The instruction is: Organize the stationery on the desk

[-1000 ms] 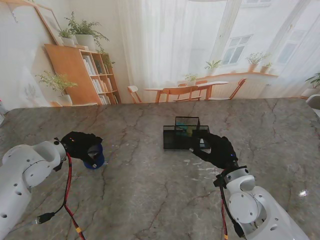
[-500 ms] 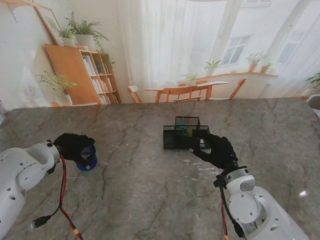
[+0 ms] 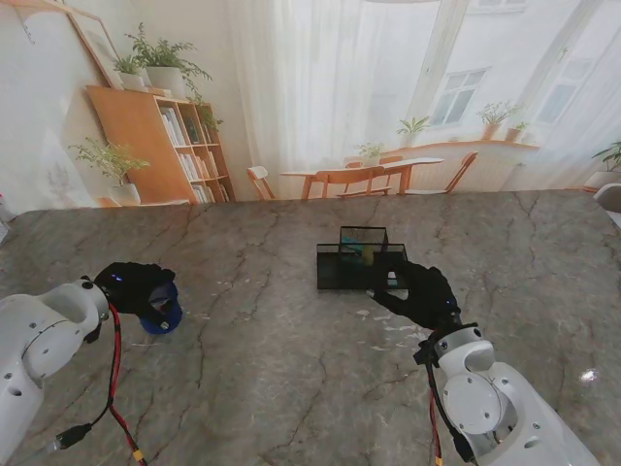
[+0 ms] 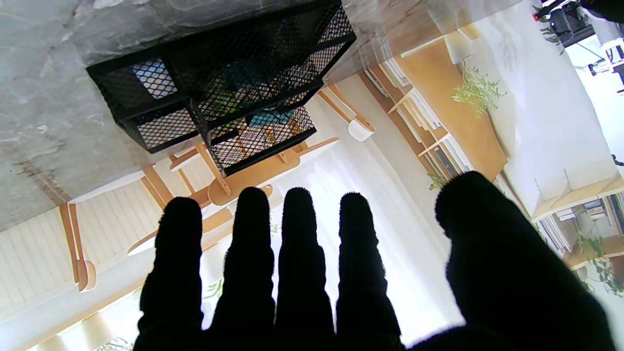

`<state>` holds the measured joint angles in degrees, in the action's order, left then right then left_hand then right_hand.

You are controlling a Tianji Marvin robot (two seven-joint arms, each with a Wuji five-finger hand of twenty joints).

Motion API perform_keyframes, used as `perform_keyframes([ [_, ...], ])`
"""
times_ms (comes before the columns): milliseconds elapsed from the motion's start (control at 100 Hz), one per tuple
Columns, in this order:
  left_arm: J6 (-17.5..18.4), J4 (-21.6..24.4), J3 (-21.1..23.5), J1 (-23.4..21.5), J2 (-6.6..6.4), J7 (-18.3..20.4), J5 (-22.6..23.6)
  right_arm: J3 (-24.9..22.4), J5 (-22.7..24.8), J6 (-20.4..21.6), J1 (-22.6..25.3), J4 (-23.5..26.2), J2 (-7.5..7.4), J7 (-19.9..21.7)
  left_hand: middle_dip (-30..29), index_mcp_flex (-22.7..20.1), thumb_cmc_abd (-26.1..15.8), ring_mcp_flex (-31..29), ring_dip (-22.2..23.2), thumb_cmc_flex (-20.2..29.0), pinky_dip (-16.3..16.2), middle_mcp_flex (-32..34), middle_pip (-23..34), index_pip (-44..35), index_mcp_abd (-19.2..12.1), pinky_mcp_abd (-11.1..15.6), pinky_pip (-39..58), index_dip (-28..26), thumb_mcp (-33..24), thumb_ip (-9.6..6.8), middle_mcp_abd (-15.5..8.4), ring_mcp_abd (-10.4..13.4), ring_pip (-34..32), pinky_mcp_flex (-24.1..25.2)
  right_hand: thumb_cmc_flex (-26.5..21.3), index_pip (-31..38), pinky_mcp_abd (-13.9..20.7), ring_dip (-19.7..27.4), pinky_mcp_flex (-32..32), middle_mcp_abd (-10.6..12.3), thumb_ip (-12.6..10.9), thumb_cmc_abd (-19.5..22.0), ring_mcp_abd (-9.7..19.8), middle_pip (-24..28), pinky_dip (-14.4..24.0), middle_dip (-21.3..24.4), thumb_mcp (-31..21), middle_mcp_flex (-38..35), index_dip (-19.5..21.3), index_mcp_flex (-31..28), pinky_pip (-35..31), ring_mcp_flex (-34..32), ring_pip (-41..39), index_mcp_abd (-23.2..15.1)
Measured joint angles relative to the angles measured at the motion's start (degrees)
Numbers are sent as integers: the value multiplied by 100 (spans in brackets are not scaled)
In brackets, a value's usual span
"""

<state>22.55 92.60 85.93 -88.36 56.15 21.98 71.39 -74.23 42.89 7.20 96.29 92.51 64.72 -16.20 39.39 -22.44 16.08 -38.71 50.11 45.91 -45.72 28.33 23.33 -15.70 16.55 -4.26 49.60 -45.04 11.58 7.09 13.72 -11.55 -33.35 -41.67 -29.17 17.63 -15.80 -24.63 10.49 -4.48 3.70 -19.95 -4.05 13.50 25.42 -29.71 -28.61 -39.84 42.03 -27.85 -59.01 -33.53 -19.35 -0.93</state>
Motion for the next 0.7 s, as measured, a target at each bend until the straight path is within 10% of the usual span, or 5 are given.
perform_keyframes([
  [310,-141,1,-26,9,-1,288,-404,9,-4,1,-5,-5,0,-3,-1071,186,-336,437,-865,56,-215,-184,-1243,764,-198,-955,77,997,-107,0,23,-97,844,1158,0,0,-20,-2,0,-1,-1,12,-1,0,1,-6,0,-1,0,0,0,-1,0,1],
  [700,-181,187,67,-123,12,395,-523,24,-13,-9,-8,-5,0,1,-1564,558,-951,953,-1805,-211,545,-455,-1738,956,-465,-1903,238,1300,-848,-7,-341,-104,1619,2137,0,0,-22,-3,0,-4,-1,14,-2,0,3,-56,1,-2,0,0,0,-1,0,1],
])
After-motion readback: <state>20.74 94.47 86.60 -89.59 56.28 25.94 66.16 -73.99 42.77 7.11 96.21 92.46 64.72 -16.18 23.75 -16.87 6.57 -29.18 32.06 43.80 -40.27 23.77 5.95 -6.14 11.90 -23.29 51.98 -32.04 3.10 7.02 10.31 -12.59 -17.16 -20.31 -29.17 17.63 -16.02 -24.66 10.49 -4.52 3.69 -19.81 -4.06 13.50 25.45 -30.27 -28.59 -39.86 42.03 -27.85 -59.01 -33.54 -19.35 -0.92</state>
